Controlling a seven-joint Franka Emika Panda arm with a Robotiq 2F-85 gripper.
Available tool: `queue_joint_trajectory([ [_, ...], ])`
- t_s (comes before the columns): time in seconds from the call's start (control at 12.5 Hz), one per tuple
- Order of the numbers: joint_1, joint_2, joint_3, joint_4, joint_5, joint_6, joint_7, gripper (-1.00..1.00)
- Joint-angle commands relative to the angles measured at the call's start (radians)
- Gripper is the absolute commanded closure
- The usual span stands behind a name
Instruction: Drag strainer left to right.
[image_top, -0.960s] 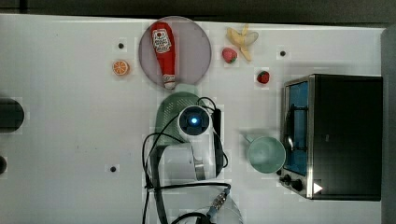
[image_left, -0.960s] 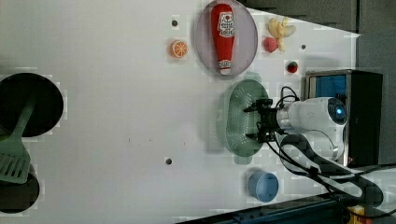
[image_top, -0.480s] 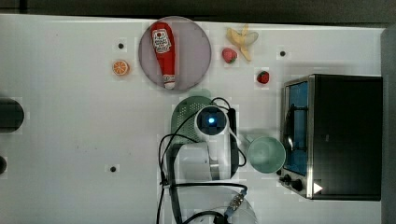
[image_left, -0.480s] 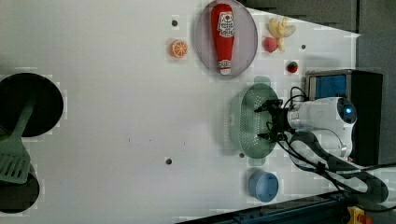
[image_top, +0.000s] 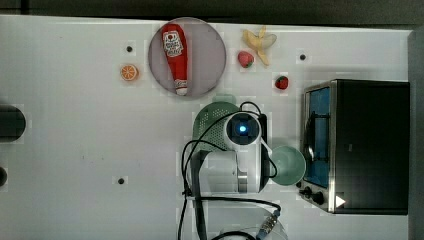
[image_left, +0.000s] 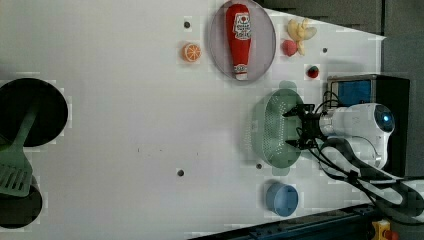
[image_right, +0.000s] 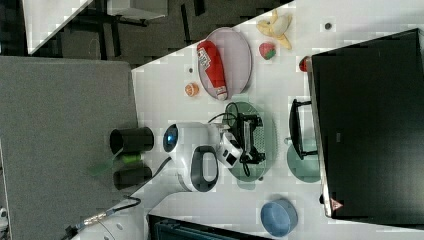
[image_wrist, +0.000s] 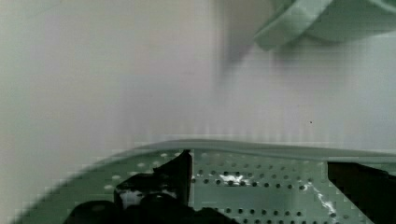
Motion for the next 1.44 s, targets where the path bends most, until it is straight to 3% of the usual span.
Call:
queue_joint_trajectory([
  [0.08, 0.003, -0.023, -0.001, 0.005, 0.021, 0.018, -0.048, -1.0],
  [0.32, 0.004, -0.166, 0.058, -0.001, 0.024, -0.058, -0.213, -1.0],
  [0.56, 0.004, -0.373, 0.101, 0.04, 0.042, -0.275, -0.349, -1.0],
  [0.96, 0.004, -0.668, 0.103, 0.188, 0.224, -0.722, -0.644, -1.0],
  [1.12, 0.003, -0.74, 0.102, 0.259, 0.222, -0.827, -0.758, -1.0],
  [1.44, 0.004, -0.779, 0.09, 0.34, 0.228, -1.112, -0.758, -1.0],
])
